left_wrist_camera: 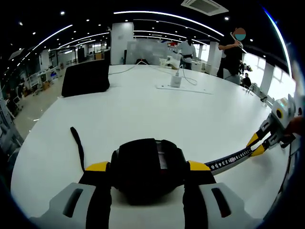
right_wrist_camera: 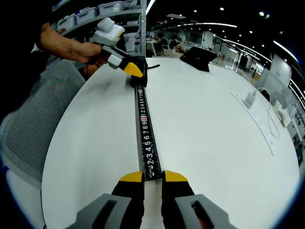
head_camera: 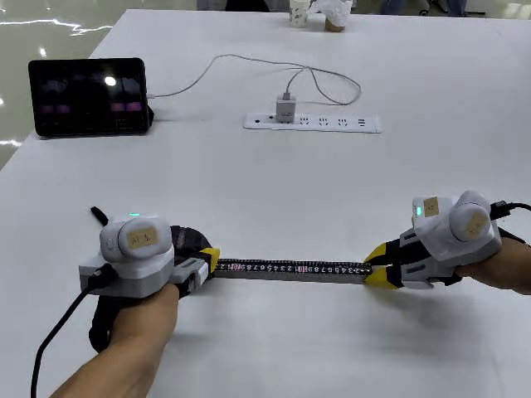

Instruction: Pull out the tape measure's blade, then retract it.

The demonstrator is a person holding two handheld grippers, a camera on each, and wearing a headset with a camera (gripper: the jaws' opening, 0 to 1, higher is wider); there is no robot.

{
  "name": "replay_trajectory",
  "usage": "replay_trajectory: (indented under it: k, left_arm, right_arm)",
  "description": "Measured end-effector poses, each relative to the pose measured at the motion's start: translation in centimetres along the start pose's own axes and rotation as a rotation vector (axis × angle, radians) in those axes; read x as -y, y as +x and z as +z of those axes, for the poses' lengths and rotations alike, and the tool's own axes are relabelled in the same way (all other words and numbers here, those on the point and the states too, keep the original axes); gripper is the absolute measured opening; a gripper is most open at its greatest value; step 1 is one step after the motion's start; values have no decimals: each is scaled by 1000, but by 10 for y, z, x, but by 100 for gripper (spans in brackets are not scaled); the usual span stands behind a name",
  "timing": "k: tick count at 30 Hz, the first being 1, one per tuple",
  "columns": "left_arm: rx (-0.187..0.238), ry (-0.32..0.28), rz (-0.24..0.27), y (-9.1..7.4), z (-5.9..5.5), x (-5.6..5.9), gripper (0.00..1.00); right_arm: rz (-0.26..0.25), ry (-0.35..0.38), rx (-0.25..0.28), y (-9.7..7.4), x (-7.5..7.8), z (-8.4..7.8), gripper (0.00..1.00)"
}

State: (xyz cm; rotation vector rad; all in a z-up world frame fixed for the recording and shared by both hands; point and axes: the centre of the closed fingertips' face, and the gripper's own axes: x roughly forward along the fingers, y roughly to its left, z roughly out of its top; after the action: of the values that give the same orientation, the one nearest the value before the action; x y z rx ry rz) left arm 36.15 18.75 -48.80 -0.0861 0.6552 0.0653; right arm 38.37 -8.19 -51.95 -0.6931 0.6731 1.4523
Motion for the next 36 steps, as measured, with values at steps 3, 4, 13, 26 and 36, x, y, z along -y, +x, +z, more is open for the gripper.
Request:
replay_trajectory:
  k: [3, 4, 13, 26, 36]
  left_arm:
    - [0, -2, -1, 0, 0, 0, 55]
    - [0, -3, -1, 0, 0, -1, 55]
    - [2, -13, -9, -1, -1, 1, 55]
    - [-1, -19, -15, -2, 0, 2, 55]
    - [0, -23, -18, 0, 0, 1, 55]
  right_arm:
    - [1, 1, 1, 0, 0, 0, 9]
    - [1, 2, 1, 0, 0, 1, 9]
    - [10, -2, 11, 5, -3, 9, 9]
    - [12, -7, 11, 8, -1, 9, 9]
    - [15, -13, 14, 14, -1, 16, 10]
